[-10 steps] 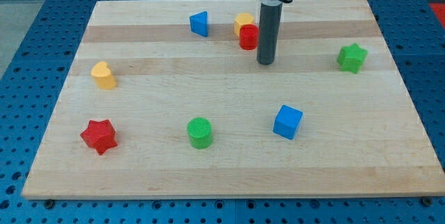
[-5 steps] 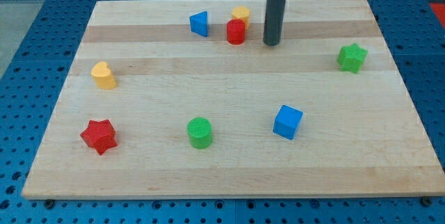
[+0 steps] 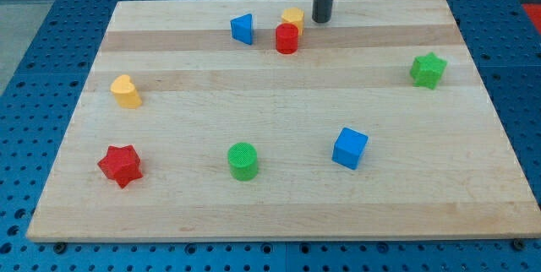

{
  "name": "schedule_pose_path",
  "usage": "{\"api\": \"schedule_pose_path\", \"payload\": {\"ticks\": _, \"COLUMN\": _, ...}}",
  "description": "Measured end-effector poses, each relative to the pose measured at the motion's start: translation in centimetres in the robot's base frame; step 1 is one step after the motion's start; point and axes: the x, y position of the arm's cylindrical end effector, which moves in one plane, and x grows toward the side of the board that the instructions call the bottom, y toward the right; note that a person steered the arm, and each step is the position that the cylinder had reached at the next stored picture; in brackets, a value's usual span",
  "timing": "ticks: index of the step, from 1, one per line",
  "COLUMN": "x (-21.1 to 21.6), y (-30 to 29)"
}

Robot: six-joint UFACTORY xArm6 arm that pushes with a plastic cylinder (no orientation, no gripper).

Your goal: Move the yellow hexagon right side of the blue triangle

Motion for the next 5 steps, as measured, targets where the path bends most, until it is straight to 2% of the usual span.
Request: {"api": "schedule_pose_path", "payload": {"ticks": 5, "x": 0.0, "y": -6.1}}
